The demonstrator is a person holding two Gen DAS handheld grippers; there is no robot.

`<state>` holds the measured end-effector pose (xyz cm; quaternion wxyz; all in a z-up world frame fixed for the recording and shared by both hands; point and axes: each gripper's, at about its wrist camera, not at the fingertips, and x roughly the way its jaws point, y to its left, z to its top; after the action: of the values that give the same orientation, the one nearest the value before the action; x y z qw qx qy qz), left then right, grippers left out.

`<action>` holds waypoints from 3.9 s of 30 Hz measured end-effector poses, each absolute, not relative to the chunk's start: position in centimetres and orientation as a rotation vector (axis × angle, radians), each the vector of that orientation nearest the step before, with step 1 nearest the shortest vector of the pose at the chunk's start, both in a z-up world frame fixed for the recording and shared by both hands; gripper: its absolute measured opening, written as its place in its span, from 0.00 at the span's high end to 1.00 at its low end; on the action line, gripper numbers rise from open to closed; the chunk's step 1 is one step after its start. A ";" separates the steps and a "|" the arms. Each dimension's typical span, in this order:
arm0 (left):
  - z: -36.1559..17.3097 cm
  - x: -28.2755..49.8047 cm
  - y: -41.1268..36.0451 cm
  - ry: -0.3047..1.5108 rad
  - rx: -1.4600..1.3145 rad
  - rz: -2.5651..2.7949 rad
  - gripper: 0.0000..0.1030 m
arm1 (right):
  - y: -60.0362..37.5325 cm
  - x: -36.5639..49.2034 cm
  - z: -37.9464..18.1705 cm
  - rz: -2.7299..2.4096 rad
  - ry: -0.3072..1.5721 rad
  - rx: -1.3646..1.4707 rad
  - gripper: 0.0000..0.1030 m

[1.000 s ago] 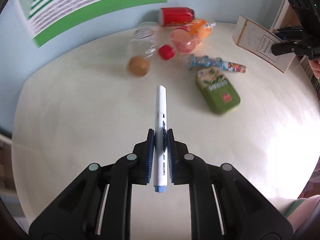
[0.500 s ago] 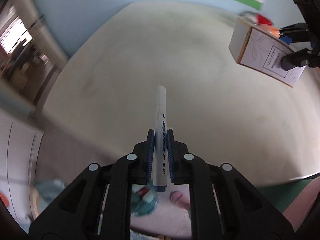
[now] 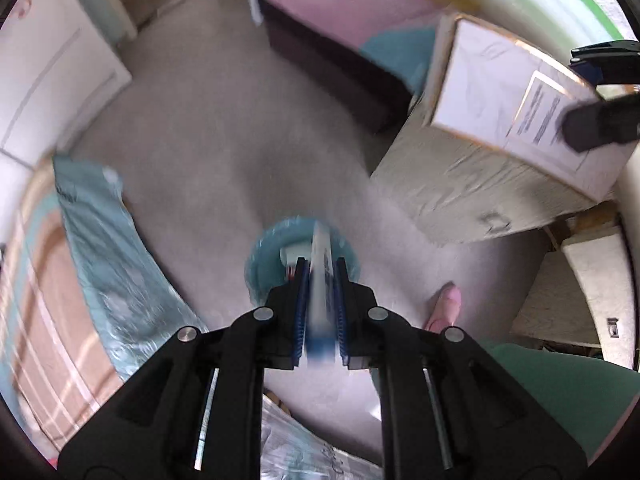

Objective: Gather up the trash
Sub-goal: 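Carry the marker and white box toward the teal bin, then open both tools over the teal bin to drop the marker and box, then move both open tools back over the table toward the green tin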

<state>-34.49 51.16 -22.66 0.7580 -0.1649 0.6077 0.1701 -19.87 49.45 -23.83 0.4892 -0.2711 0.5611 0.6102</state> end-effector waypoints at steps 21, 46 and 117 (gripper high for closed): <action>-52.4 -37.4 57.4 1.491 -0.587 0.361 0.72 | 56.9 -23.9 -60.1 1.213 1.694 -0.899 0.45; -21.9 -40.0 53.4 1.330 -0.531 0.414 0.07 | 47.2 -25.1 -17.0 1.297 1.240 -0.719 0.07; -14.8 9.9 -7.3 1.223 0.299 -0.457 0.10 | -17.3 8.6 -17.1 0.619 1.138 -0.334 0.28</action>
<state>9.86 -7.30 -14.75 0.7841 0.1387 0.5667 -0.2118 8.57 -17.33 -17.12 0.7846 -0.1549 0.5273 0.2869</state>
